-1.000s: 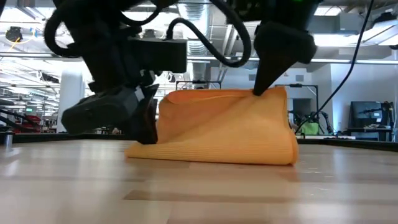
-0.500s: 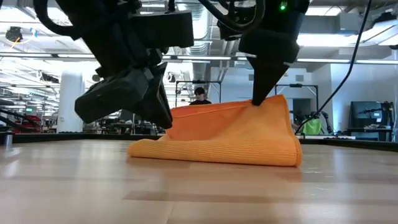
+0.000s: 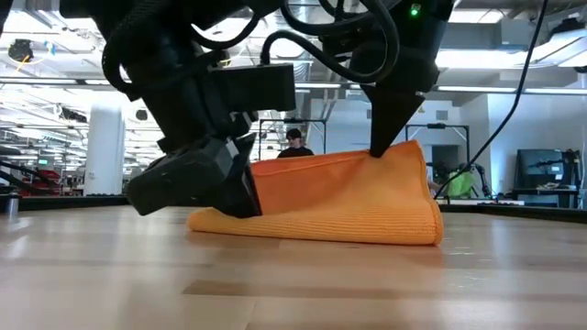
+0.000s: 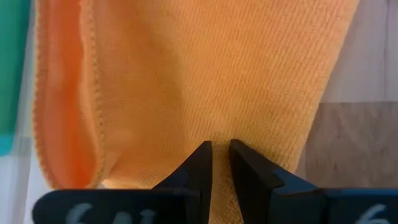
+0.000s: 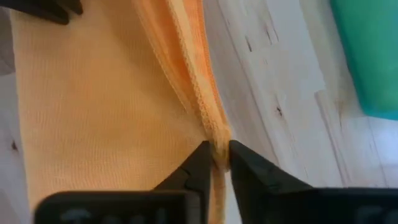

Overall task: Roll microfiber towels into tight, uniform cylinder then place into a basket
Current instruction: Fold the yellow microfiber towel

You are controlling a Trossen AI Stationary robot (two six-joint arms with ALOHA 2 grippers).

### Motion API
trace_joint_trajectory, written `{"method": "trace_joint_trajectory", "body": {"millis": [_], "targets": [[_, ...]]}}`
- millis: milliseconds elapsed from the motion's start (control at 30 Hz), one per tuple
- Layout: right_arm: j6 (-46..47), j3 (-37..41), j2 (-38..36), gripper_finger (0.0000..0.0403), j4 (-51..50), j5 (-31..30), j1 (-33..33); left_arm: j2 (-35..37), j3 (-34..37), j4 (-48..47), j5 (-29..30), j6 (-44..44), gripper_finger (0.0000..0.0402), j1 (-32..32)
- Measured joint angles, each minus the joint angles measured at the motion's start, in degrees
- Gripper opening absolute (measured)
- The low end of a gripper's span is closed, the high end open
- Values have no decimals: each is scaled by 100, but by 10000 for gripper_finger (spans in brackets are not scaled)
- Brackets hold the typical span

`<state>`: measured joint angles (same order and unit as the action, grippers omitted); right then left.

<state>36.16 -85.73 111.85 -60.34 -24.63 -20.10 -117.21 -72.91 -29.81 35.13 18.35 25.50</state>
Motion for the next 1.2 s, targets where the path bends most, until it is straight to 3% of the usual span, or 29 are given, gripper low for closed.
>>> {"method": "trace_joint_trajectory", "body": {"millis": [267, 467, 633, 867, 1033, 1200], "targets": [[-2, 4, -50, 173, -178, -63, 111, 1, 1, 49, -9, 33, 50, 79], [167, 2, -366, 206, -765, -79, 112, 1, 1, 3, 8, 37, 50, 163], [198, 2, -835, 207, -1056, -548, -178, 214, 8, -626, 398, 370, 50, 302], [567, 74, -1280, 190, -988, -1349, -892, 1101, 8, -1622, 1155, 1079, 50, 535], [1055, 809, -1335, 176, -488, -1650, -1429, 1623, 5, -2363, 1586, 1690, 50, 750], [1331, 1586, -1333, 165, 364, -1754, -1755, 1703, 19, -2571, 1924, 2316, 50, 879]]}}
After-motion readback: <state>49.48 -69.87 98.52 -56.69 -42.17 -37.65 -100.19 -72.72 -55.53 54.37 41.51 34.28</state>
